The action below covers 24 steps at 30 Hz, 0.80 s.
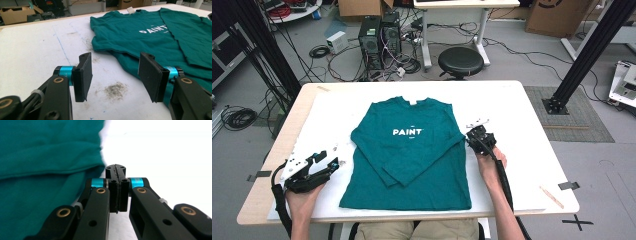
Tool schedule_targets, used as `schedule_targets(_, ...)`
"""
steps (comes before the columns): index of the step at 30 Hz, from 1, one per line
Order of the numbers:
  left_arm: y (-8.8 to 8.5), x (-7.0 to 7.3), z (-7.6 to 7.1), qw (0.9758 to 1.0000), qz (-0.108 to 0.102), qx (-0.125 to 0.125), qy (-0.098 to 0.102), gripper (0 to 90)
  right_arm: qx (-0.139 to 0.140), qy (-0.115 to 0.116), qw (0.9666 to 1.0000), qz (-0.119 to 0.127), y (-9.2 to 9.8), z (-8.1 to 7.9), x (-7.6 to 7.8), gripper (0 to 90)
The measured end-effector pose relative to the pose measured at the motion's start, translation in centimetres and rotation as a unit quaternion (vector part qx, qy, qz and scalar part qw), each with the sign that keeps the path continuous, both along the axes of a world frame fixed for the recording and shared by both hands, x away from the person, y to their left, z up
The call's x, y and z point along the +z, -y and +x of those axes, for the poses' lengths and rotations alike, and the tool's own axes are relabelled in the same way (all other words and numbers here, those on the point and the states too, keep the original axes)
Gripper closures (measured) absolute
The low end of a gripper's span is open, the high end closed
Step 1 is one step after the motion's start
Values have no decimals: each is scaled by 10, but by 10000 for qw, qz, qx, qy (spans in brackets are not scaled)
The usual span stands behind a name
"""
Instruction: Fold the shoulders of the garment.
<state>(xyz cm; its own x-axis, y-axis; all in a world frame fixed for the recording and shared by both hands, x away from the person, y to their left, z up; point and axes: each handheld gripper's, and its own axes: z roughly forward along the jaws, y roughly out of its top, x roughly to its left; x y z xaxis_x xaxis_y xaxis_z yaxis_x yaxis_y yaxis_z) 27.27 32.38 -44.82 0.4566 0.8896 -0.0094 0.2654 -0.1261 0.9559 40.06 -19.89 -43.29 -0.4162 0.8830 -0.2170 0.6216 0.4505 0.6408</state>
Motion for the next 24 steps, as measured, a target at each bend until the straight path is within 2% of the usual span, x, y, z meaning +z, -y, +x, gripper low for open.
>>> schedule_targets(1, 0, 0, 0, 10000, 2, 0, 5, 447, -31, 18, 10000, 85, 2, -1, 2, 900)
schedule_targets(2, 1, 0, 0, 10000, -2, -3, -2, 447, -12, 71, 9996, 275, 6, -2, 5, 898)
schedule_targets(3, 1, 0, 0, 10000, 4, -3, 0, 447, 43, 56, 9991, 423, 8, -2, 7, 862)
schedule_targets(4, 1, 0, 0, 10000, 14, 4, 9, 447, 98, 47, 9977, 666, 11, -1, 8, 761)
schedule_targets(5, 1, 0, -1, 10000, 4, 10, 25, 447, 110, 75, 9969, 782, 13, 1, 8, 702)
schedule_targets(8, 1, 0, 0, 10000, 37, 8, 16, 447, 157, -38, 9927, 1192, 16, 9, 2, 608)
schedule_targets(11, 2, 0, 0, 10000, 50, 24, 1, 447, 116, -173, 9896, 1425, 16, 17, -6, 603)
schedule_targets(12, 2, 0, 0, 10000, 52, 25, -3, 447, 164, -220, 9883, 1498, 15, 19, -9, 627)
schedule_targets(13, 2, 0, 0, 10000, 47, 25, -2, 447, 200, -297, 9873, 1546, 14, 19, -11, 702)
schedule_targets(15, 2, 0, 0, 10000, 45, 21, -5, 448, 345, -309, 9872, 1528, 12, 19, -12, 856)
schedule_targets(16, 2, 0, 0, 10000, 36, 19, -2, 447, 396, -303, 9879, 1469, 10, 18, -11, 870)
schedule_targets(18, 1, 0, 0, 10000, 41, 7, 0, 447, 364, -201, 9914, 1241, 10, 15, -7, 878)
schedule_targets(19, 1, 0, 0, 10000, 42, 6, -1, 447, 233, -166, 9927, 1169, 12, 13, -5, 878)
schedule_targets(22, 1, 0, 0, 10000, 48, 7, 7, 448, 30, -107, 9950, 997, 13, 10, -3, 874)
schedule_targets(23, 1, 0, 0, 10000, 47, 3, 14, 448, 47, -117, 9957, 922, 11, 10, -3, 849)
schedule_targets(24, 1, 0, 0, 10000, 45, 4, 24, 447, 28, -84, 9966, 815, 10, 10, -3, 773)
